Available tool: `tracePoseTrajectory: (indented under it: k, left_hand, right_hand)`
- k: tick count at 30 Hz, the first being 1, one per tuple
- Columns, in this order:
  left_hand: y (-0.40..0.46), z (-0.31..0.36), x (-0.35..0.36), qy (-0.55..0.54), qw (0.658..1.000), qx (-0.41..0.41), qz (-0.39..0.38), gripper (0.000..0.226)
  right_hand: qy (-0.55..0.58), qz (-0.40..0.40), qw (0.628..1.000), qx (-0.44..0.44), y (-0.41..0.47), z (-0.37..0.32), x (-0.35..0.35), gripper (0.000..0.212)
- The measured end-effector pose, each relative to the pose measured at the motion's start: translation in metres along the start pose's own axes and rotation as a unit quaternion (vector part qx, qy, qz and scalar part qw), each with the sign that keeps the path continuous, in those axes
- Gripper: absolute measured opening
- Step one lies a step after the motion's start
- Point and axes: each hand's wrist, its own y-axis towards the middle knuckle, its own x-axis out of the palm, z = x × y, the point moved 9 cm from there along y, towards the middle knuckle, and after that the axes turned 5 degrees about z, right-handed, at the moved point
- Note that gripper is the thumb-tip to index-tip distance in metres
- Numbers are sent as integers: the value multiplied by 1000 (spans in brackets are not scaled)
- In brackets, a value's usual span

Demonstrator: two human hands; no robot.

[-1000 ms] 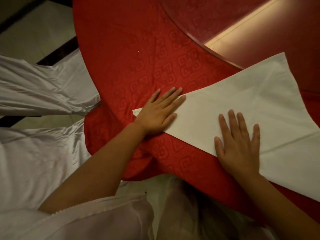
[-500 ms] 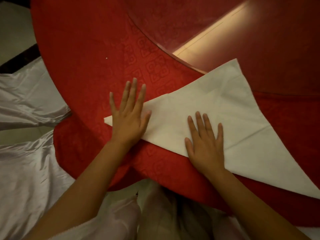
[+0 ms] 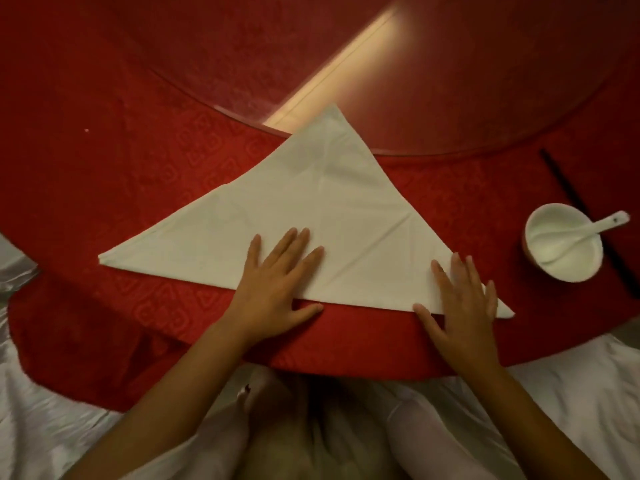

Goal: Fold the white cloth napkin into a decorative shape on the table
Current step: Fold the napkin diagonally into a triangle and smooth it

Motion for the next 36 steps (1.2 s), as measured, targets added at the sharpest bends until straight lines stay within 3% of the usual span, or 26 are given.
tracePoseTrajectory:
  k: [4,8,12,21,25,36]
  left_hand:
    - [-18,-7,-33,40,994,74,67,54]
    - [-26,-1,-45,69,980,146,119,30]
    - [-32,5,-46,77,965,198,151,21]
    - [-40,2,-44,42,971,156,175,17]
    - [-39,-3,-40,12,978,120,170,17]
    - [-60,14,-42,34,972,169,161,16]
  right_hand:
    - [24,70,987,-142,-10,-17,-17,48]
    - [30,150,946,-286,-9,-55,-23,15]
    - [18,196,916,-349,-5,-66,-30,8]
    - [-10,193,901,-388,-7,-62,-33,12]
    - [3,204,907,-367,-7,-61,-32,12]
    - [1,169,911,-377,-25,-57,-36,14]
